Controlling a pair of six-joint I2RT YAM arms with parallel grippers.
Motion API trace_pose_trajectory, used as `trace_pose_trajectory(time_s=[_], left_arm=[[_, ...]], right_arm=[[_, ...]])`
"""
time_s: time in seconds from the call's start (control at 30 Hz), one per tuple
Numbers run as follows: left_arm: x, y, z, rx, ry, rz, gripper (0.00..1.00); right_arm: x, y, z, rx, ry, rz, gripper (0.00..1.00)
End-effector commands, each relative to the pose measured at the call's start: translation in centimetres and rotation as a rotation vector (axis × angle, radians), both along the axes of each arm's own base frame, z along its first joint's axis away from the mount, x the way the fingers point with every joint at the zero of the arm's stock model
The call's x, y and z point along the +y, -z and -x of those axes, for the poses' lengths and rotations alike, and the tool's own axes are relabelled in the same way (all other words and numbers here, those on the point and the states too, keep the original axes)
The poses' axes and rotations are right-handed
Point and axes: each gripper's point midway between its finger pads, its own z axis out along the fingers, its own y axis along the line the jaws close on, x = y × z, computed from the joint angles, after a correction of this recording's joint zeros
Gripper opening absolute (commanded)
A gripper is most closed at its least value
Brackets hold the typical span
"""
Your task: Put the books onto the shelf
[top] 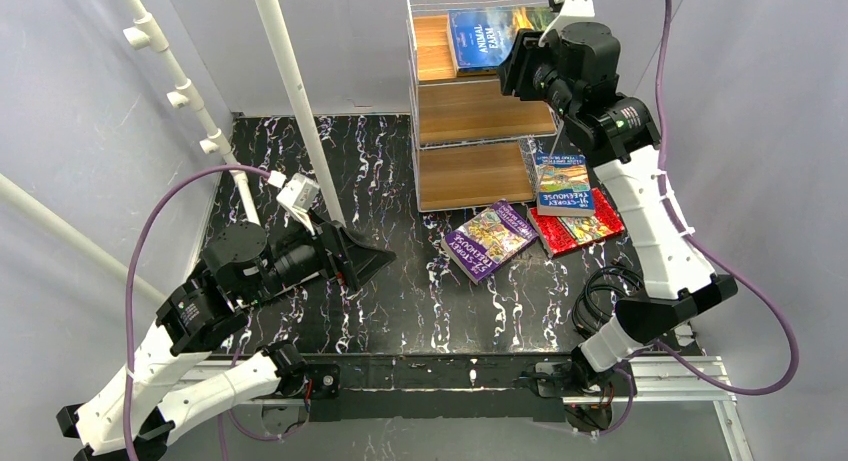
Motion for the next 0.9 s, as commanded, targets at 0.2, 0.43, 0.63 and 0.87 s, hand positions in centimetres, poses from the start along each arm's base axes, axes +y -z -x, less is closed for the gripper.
trace_pose_trajectory(time_s=[0.2,0.43,0.63,0.87], left_arm=[[0.59,0.11,-0.15,-0.01,-0.021,-0.021,0.93],[0.54,0.04,-0.18,-0.009,-0.021,-0.021,0.93],[0.5,-0.04,-0.2,-0.008,-0.02,-0.018,0.93],[0.39,-0.02,-0.16,-0.005,-0.016,-0.017,0.92]], right_arm=[[-0.26,-2.48,-1.21,-0.089,0.025,-0.02,0.54],[-0.26,-2.47,-1.56,-0.092,0.031,-0.027,0.54],[-0.08,-2.55,-1.73,-0.095,0.028,-0.036,0.54],[0.02,-2.32,-1.85,-0.088,0.025,-0.052,0.54]])
